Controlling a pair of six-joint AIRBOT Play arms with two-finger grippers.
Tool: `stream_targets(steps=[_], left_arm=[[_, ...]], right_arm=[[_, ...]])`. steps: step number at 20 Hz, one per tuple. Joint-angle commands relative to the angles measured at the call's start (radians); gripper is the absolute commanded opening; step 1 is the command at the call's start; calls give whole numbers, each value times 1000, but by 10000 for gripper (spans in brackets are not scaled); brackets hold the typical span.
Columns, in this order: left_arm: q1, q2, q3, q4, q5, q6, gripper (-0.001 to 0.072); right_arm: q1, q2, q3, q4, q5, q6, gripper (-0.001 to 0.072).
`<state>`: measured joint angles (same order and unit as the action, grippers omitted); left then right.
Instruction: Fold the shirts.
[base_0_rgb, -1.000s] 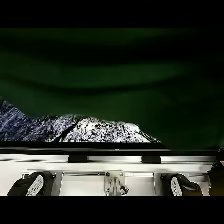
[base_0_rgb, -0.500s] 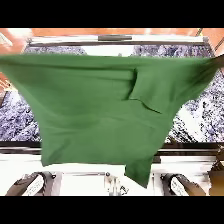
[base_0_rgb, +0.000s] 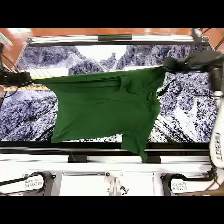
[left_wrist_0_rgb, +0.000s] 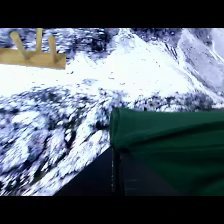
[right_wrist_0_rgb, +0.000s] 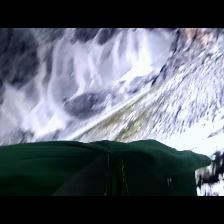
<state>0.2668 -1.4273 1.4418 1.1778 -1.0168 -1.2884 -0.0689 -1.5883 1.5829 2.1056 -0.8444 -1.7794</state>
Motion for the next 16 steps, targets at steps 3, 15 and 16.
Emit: stream_targets(steps=[3,15,16], left_arm=[[0,-175,-5,-121,275,23,28],[-71,-252,-6,-50,185,19,29],[-70,-256,-6,-39,122,19,29]], right_arm=[[47,-177,-4,6,285,11,75],[27,-202,-4,-25,122,60,75],[22,-203,-4,-32,66,84,75]])
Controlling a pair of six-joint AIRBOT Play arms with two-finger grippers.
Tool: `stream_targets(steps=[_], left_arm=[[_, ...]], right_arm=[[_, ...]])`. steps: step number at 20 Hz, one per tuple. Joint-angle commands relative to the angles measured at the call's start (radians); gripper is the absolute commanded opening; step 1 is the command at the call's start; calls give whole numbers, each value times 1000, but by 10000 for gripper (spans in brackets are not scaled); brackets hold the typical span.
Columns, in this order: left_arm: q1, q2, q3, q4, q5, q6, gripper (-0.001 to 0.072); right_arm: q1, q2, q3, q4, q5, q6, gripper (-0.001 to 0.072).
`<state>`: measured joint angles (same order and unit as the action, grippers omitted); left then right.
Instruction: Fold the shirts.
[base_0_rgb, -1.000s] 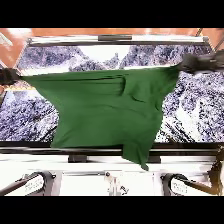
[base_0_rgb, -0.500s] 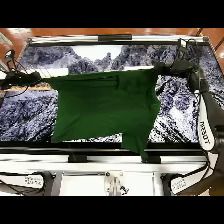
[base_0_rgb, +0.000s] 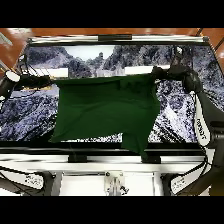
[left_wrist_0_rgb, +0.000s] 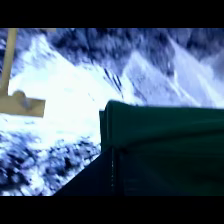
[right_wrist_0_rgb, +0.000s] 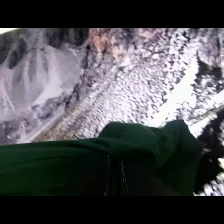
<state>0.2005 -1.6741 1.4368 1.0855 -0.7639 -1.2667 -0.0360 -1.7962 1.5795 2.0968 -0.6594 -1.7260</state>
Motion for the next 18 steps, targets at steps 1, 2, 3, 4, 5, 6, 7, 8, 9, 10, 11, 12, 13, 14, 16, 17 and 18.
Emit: stream_targets(steps=[1,2,3,4,5,6,7,8,9,10,11,12,13,14,16,17,18], left_arm=[[-3,-16,-1,56,-184,-3,29],[-4,-25,-1,56,-227,-3,30],[-4,-36,-1,56,-260,-4,29],[-3,-47,-1,56,-285,-13,29],[-3,-58,-1,58,-310,-18,29],[-3,-70,-1,68,-335,-31,29],[-3,-82,-1,76,-359,-47,29],[-3,-92,-1,86,-372,-64,29],[-4,-100,-2,90,-378,-75,29],[-4,-106,-2,90,-383,-75,29],[-4,-109,-2,90,-387,-76,29],[-3,-109,-2,90,-389,-82,29],[-2,-109,2,90,-389,-82,29],[-1,-109,9,90,-389,-82,29],[0,-109,34,90,-378,-82,29],[-1,-109,50,88,-369,-82,29],[-2,-109,65,85,-356,-82,29]], right_arm=[[-13,0,-1,-42,-186,70,75],[-12,-9,-1,-57,-251,95,75],[-8,-21,-1,-67,-321,99,75],[-3,-31,-1,-82,-378,99,75],[-3,-37,-2,-100,-414,100,75],[-4,-39,-2,-123,-435,115,75],[-4,-39,-2,-154,-448,138,75],[-5,-39,-2,-188,-457,156,75],[-5,-40,-2,-216,-460,177,75],[-5,-40,-2,-235,-460,196,75],[-5,-40,-2,-242,-458,202,75],[-5,-40,-2,-246,-450,204,75],[-5,-39,-2,-246,-438,204,75],[-8,-39,-2,-246,-425,209,75],[-13,-39,-2,-237,-389,232,75],[-13,-39,-2,-225,-372,234,75],[-13,-39,-2,-212,-364,235,75]])
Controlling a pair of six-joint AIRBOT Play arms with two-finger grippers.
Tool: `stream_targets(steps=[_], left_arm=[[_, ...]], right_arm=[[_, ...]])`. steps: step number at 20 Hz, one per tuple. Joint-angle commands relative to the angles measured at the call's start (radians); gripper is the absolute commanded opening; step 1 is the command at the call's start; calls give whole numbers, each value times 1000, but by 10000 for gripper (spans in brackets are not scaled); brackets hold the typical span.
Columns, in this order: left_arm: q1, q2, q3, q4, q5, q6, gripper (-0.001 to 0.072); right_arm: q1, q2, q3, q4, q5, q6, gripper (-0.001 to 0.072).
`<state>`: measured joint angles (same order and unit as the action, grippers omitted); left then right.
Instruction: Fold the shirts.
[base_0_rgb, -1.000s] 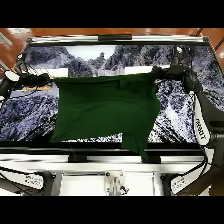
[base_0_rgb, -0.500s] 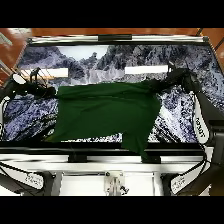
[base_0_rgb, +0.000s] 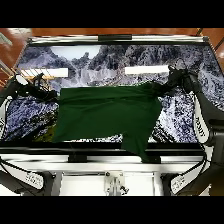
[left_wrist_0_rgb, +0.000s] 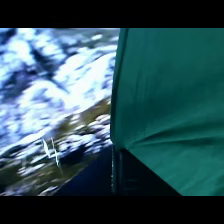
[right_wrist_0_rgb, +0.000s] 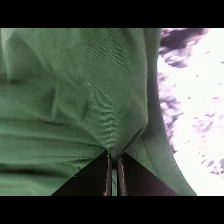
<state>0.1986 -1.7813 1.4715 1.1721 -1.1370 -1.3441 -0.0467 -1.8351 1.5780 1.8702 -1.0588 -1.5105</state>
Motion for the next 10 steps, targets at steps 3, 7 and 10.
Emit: stream_targets(steps=[3,7,10], left_arm=[[0,-7,35,-20,22,-5,29],[0,-26,35,-20,-36,-5,30],[3,-24,43,-27,-121,-16,429]], right_arm=[[-1,0,0,13,-13,17,76],[0,0,0,14,-117,18,115],[-8,11,0,11,-181,6,503]])
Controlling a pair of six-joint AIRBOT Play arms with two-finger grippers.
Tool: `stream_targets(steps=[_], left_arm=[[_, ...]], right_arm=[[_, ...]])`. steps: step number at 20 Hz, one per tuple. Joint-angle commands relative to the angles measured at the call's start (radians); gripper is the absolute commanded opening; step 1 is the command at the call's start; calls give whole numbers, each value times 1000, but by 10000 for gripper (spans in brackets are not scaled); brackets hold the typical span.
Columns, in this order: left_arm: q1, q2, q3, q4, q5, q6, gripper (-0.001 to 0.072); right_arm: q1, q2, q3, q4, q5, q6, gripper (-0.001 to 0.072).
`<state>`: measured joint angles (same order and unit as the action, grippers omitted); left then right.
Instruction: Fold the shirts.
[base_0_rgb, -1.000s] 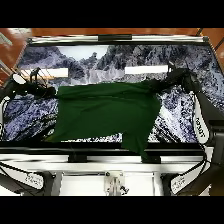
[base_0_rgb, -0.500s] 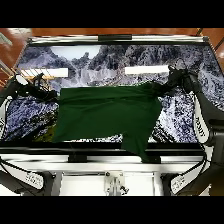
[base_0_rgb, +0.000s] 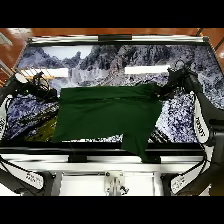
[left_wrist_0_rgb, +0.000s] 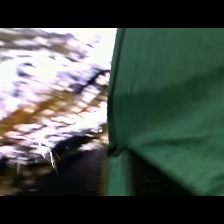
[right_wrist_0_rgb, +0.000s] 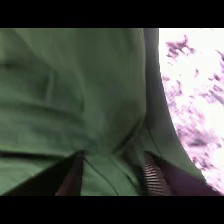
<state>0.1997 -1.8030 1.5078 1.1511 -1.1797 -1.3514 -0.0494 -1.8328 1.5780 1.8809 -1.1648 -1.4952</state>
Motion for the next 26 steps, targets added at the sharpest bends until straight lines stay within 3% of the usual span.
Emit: stream_targets(steps=[1,4,7,11,13,26], left_arm=[[8,-2,17,-7,-132,-16,561],[40,18,34,-7,-293,-14,558],[90,104,-77,-10,-385,0,558],[195,338,-533,-29,-237,73,559],[262,406,-649,-92,-211,148,559],[243,365,-696,-99,-200,304,559]], right_arm=[[-13,24,0,-3,-100,-18,503],[-60,107,0,-31,-224,-79,503],[-140,200,-76,-163,-450,-154,503],[-310,420,-388,-38,-301,-202,503],[-356,484,-476,6,-248,-226,503],[-366,496,-498,65,-227,-224,503]])
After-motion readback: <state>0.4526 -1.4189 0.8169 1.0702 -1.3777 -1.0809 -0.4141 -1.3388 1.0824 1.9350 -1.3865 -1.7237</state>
